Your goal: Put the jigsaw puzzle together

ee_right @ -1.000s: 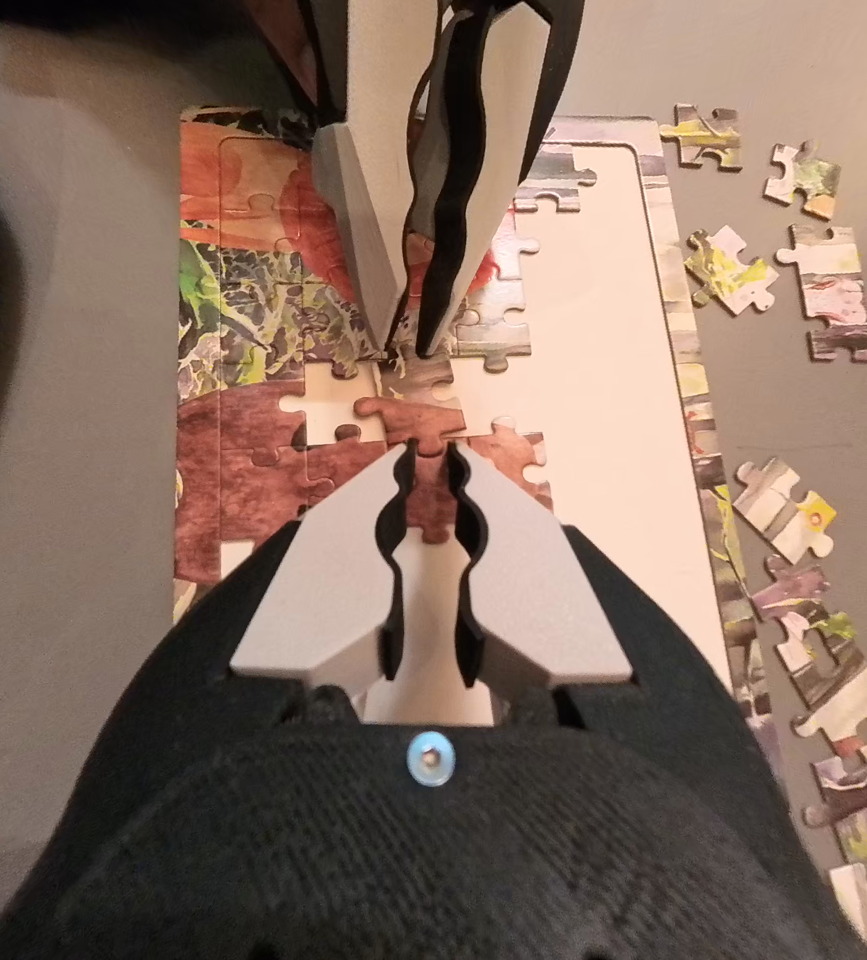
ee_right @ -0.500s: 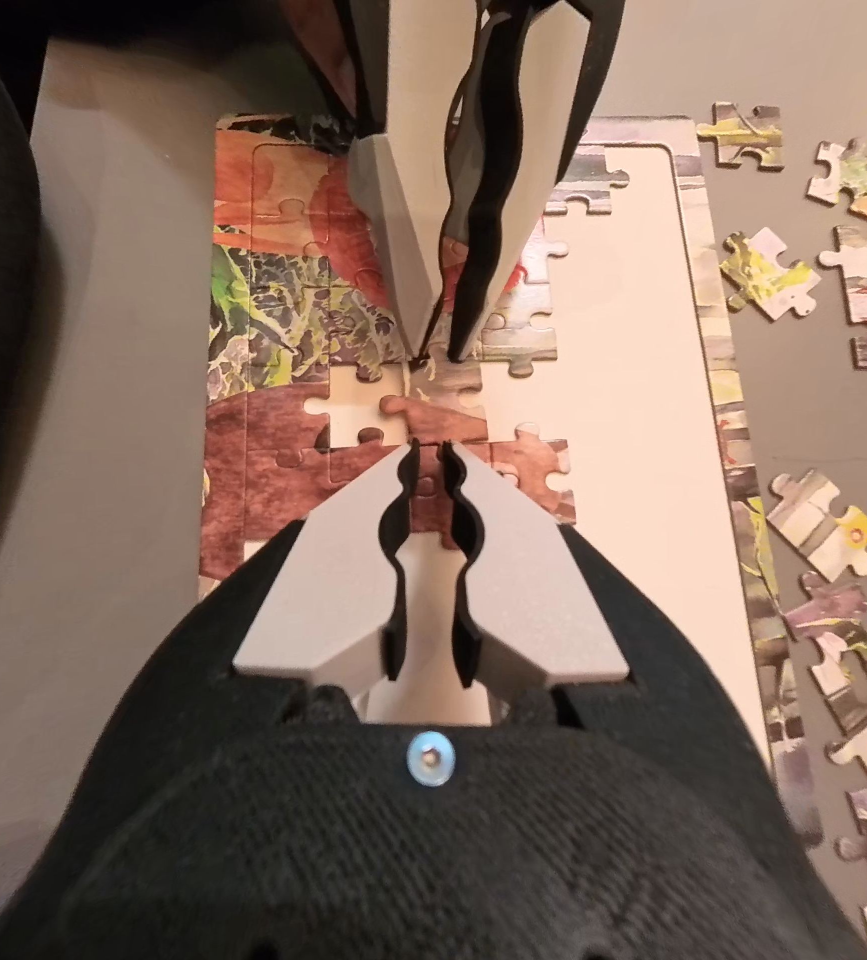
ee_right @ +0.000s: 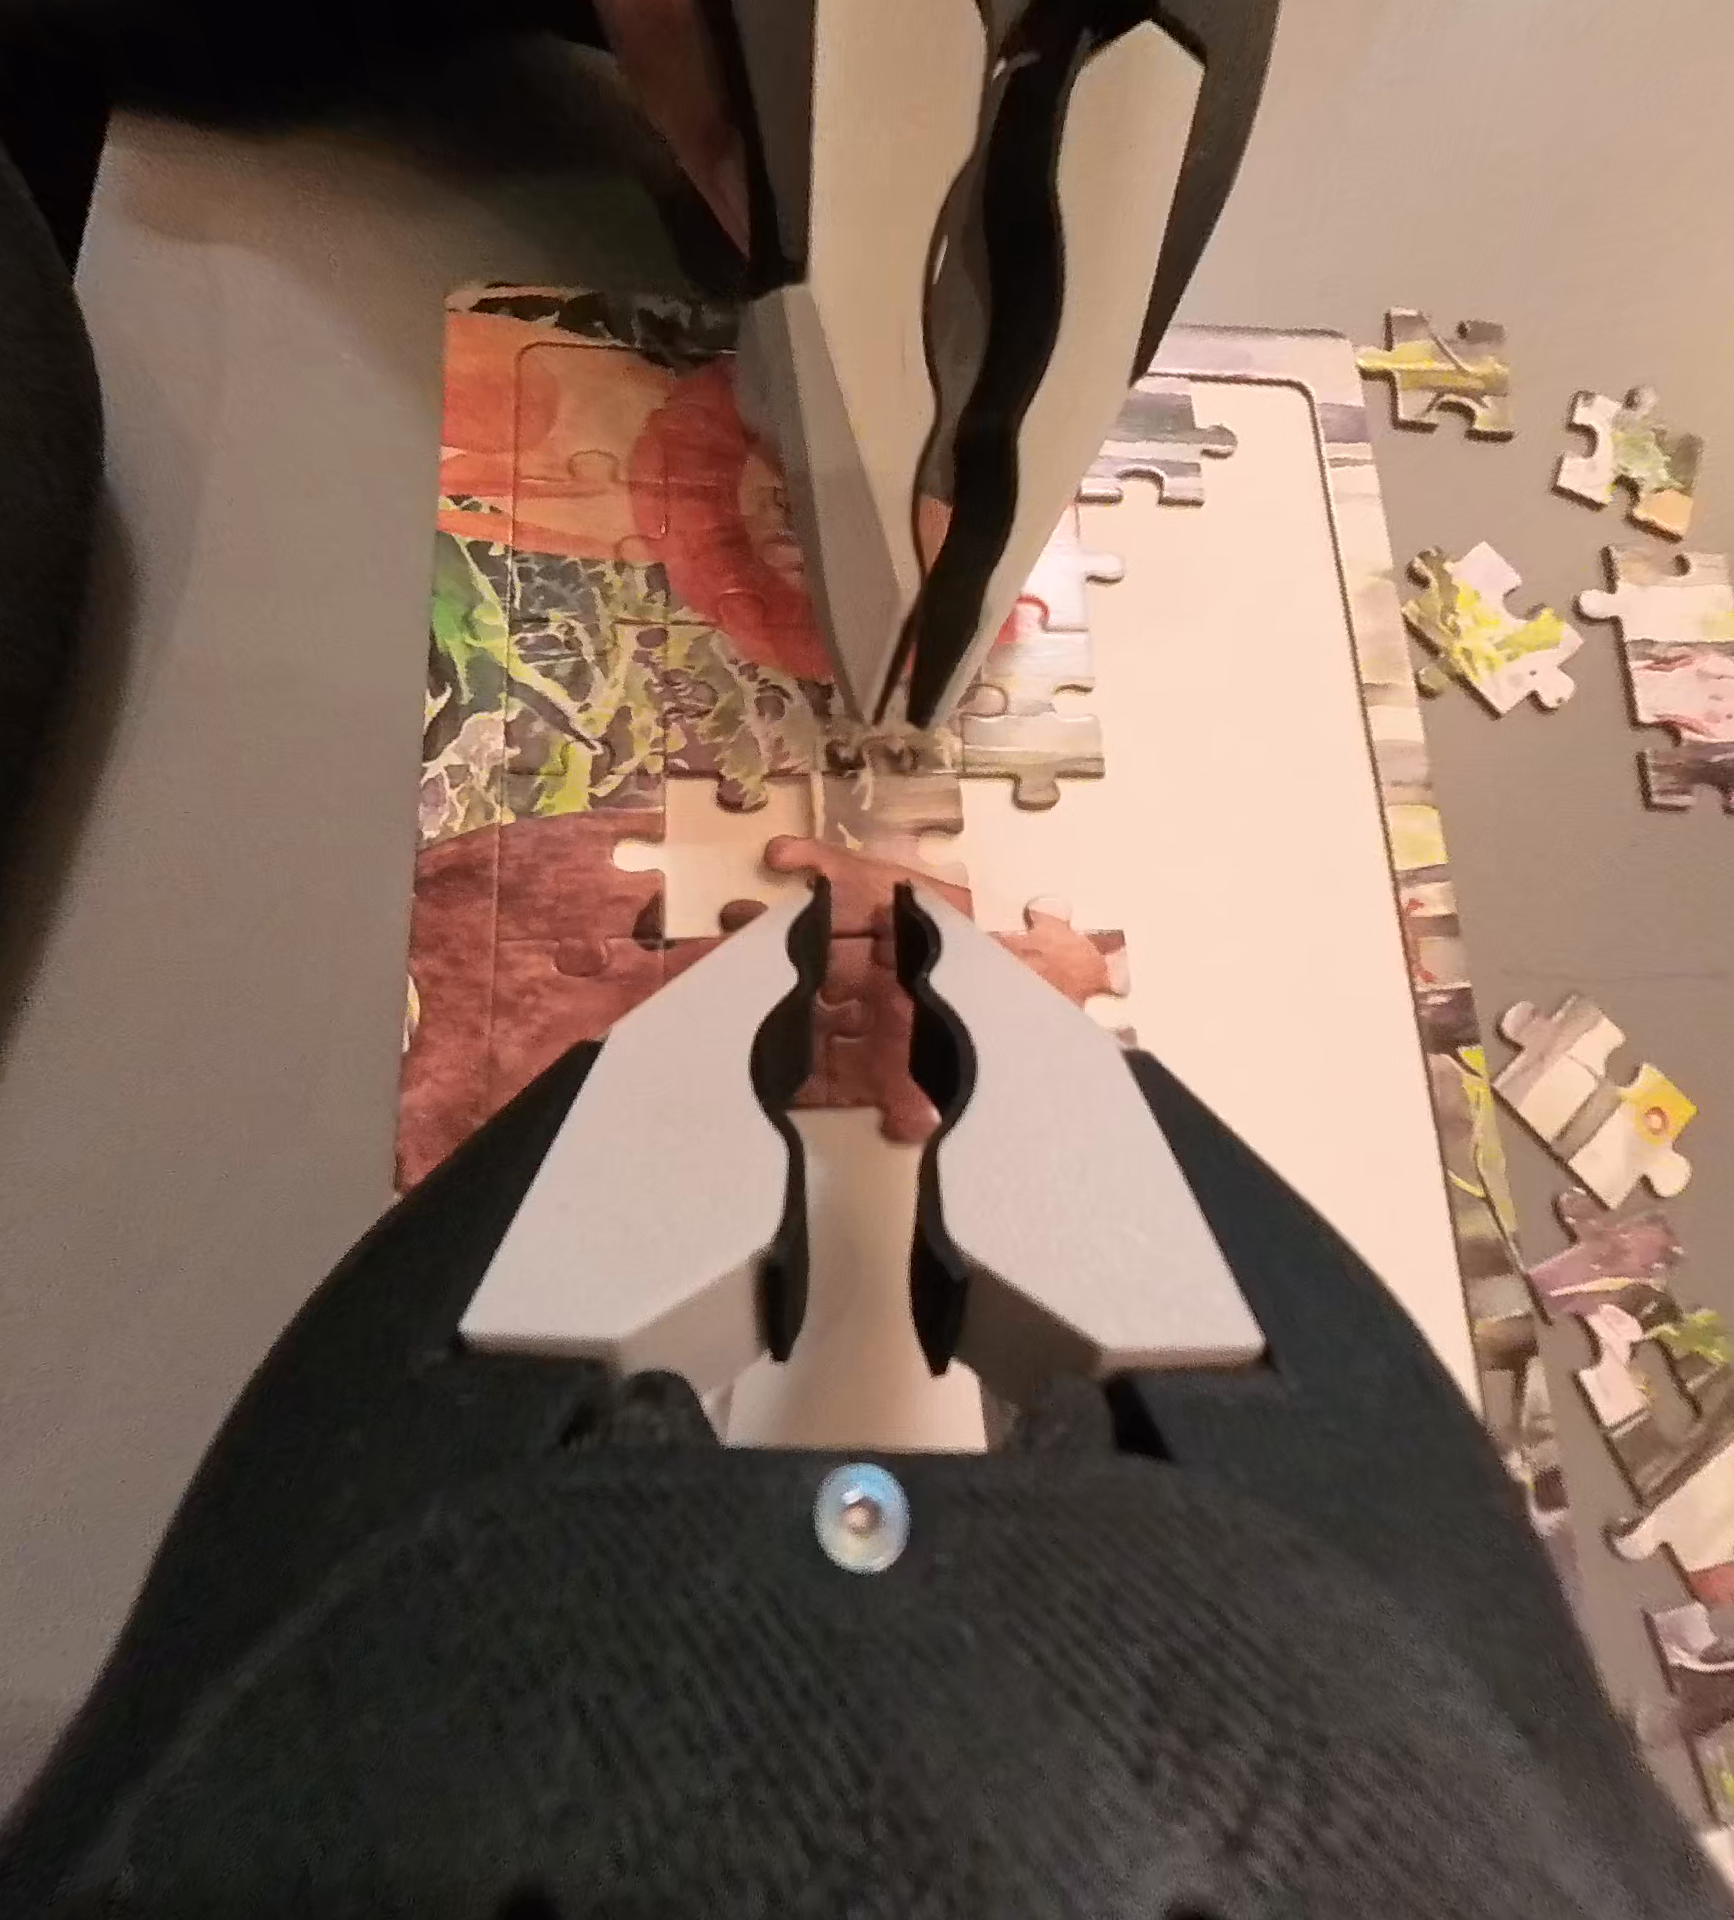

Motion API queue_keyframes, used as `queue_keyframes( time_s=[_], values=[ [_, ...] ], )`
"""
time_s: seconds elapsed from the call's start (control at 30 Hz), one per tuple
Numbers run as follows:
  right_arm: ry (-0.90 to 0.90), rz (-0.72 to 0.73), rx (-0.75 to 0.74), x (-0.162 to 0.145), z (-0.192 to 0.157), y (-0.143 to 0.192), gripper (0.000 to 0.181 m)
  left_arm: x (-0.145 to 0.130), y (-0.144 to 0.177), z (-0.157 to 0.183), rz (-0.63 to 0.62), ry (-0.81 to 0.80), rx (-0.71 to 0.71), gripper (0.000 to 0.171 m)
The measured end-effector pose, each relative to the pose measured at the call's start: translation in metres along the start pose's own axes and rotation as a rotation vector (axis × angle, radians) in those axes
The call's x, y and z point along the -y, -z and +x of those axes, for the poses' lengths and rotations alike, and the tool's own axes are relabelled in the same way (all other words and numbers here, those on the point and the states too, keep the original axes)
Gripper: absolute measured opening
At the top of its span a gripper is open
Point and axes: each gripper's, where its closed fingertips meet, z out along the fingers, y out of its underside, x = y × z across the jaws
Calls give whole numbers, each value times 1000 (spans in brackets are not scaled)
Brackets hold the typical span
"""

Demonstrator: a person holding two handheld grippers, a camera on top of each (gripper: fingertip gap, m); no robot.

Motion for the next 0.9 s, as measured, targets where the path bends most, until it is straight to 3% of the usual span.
queue_keyframes(
  time_s=[0.23,0.9],
  values=[
    [15,-16,25,0,-7,-7,9,-8,-9,-2,-68,-62,67,0],
    [-71,1,-11,-1,6,-3,9,-4,-10,-3,-52,-71,93,0]
  ],
)
